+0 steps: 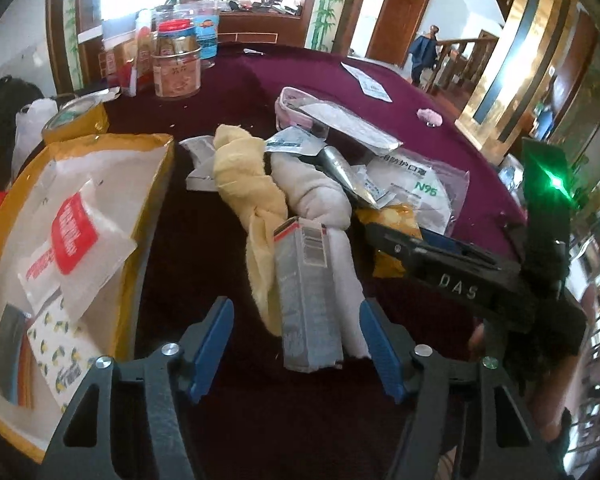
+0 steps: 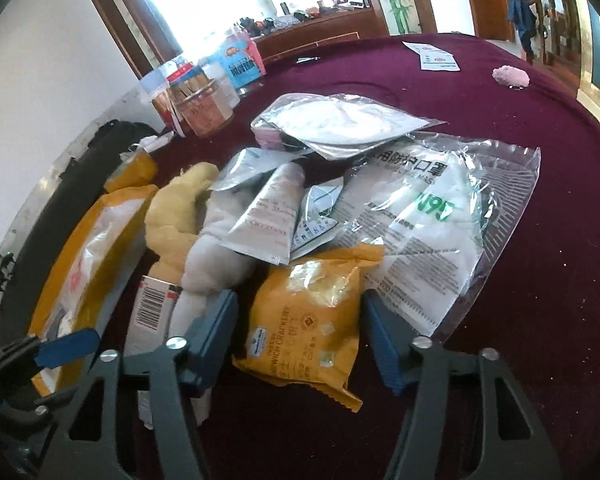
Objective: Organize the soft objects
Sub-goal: 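Grasp the yellow cracker packet with the right tool while the left tool grasps the white box, then place the cracker packet and white box into the tray, opening both tools, then reach to the hand cream tube and grasp it with the right tool, then grasp the yellow towel with the left tool while the right tool holds the tube, then carry the yellow towel and cream tube to the tray and open both tools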
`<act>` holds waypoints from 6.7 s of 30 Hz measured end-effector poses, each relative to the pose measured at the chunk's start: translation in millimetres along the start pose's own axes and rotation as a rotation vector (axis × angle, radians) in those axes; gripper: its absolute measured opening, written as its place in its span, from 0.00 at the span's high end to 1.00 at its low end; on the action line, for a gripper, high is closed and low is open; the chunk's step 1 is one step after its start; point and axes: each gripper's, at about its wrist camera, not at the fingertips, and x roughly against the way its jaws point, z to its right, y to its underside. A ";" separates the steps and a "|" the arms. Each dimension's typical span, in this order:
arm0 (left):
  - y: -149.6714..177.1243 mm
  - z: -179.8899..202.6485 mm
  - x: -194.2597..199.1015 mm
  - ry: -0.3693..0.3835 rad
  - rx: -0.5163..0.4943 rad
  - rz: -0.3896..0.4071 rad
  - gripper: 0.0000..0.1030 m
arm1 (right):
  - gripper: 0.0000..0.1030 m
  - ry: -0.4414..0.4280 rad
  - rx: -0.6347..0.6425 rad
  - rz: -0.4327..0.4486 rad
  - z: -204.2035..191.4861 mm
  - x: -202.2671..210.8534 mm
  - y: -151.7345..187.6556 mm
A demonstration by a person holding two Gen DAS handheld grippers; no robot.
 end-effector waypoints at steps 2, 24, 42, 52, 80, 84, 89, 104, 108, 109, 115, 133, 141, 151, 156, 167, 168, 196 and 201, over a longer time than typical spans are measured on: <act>-3.0 6.6 -6.6 -0.031 -0.033 0.006 0.40 | 0.48 0.002 0.003 -0.005 -1.2 -1.5 0.3; 8.5 13.3 -14.0 -0.044 -0.087 -0.001 0.55 | 0.58 -0.075 -0.005 0.172 2.3 32.2 8.3; 29.3 -16.7 19.6 0.124 0.034 0.001 0.71 | 0.58 -0.102 0.067 0.234 -9.9 45.1 16.4; 17.2 -87.5 80.4 0.124 0.249 0.149 0.71 | 0.58 -0.331 0.086 0.193 -53.0 48.4 13.5; -20.9 -222.1 30.9 -0.122 0.416 0.009 0.70 | 0.57 -0.177 0.390 0.004 -207.0 -106.7 -57.5; -21.9 -227.5 24.2 -0.127 0.428 -0.007 0.49 | 0.52 -0.261 0.375 0.008 -202.9 -110.2 -55.6; -17.5 -236.2 30.0 -0.100 0.491 0.029 0.37 | 0.29 -0.333 0.307 0.068 -191.3 -95.3 -62.1; 3.8 -148.8 78.2 -0.126 0.328 0.166 0.28 | 0.28 -0.490 0.193 0.140 -130.1 11.5 -29.8; 3.3 -105.1 69.7 -0.042 0.249 0.139 0.25 | 0.28 -0.389 0.103 0.145 -76.3 29.2 -21.2; 3.6 -92.5 66.9 -0.025 0.229 0.132 0.25 | 0.28 -0.355 0.060 0.160 -59.3 33.3 -20.4; 3.3 -52.3 48.2 0.001 0.148 0.078 0.25 | 0.28 -0.290 -0.080 0.162 -7.6 35.5 -19.9; -7.3 -56.8 31.1 -0.020 0.169 0.051 0.25 | 0.65 -0.072 -0.008 0.029 -4.7 -55.3 -67.4; -41.1 -49.0 -0.3 -0.038 0.123 0.022 0.25 | 0.73 -0.047 0.017 0.069 -3.0 -46.2 -63.3; -77.7 -42.4 -55.4 -0.073 0.127 -0.045 0.58 | 1.00 -0.081 -0.005 0.098 1.4 -38.2 -65.7; -76.8 -36.1 -68.2 -0.089 0.093 -0.056 0.67 | 0.97 -0.062 -0.018 0.094 4.0 -39.7 -65.7; -54.0 -41.0 -36.3 -0.043 0.101 -0.037 0.88 | 0.42 -0.062 -0.019 0.044 2.0 -52.1 -67.8; -53.6 -43.4 -37.0 -0.030 0.110 -0.041 0.85 | 0.43 -0.058 -0.010 0.037 0.4 -54.6 -68.6; -42.1 -45.7 -24.9 0.003 0.126 -0.018 0.78 | 0.73 -0.153 0.090 0.156 -22.8 -26.5 -60.9; -50.6 -31.7 -37.7 -0.041 0.055 -0.022 0.52 | 0.73 -0.144 0.098 0.148 -24.1 -28.4 -59.2</act>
